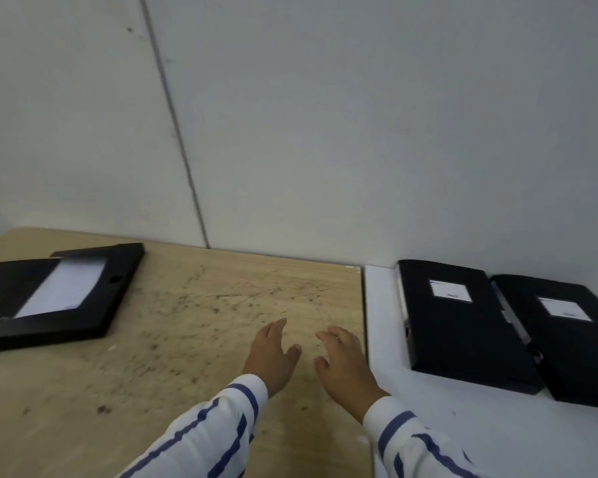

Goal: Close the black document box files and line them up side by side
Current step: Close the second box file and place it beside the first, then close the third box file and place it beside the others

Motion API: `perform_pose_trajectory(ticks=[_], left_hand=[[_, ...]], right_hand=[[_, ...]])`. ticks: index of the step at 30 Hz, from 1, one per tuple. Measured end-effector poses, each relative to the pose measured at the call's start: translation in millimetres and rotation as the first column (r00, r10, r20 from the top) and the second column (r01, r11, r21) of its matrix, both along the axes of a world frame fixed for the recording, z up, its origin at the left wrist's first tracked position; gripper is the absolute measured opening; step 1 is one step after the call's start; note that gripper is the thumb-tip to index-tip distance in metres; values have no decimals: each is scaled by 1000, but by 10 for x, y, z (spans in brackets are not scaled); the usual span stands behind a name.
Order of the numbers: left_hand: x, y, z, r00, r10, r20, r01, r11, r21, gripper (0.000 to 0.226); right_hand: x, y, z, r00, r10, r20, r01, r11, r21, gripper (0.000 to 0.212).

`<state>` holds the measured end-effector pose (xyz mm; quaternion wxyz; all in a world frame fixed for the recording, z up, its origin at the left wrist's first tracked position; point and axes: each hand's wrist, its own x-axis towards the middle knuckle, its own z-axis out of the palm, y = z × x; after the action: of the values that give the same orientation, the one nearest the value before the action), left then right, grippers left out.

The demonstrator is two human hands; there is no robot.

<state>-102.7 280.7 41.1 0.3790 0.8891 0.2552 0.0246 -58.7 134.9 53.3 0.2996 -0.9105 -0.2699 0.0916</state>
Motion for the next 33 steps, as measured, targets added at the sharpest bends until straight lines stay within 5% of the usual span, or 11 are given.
perform_pose_trajectory(ticks=[16, 25, 33], left_hand=[[-2098, 2195, 241, 956, 287, 54, -288, 957, 12, 57], [-2199, 3240, 52, 847, 528, 70, -519, 847, -114, 57], [-2001, 4228, -241, 748, 659, -77, -657, 719, -224, 60]], right_hand=[[-1696, 2435, 211, 955, 297, 20, -297, 955, 16, 49], [-1758, 3692, -7, 902, 431, 2, -431, 902, 24, 50], [-1376, 4706, -384, 862, 501, -82, -507, 856, -102, 51]])
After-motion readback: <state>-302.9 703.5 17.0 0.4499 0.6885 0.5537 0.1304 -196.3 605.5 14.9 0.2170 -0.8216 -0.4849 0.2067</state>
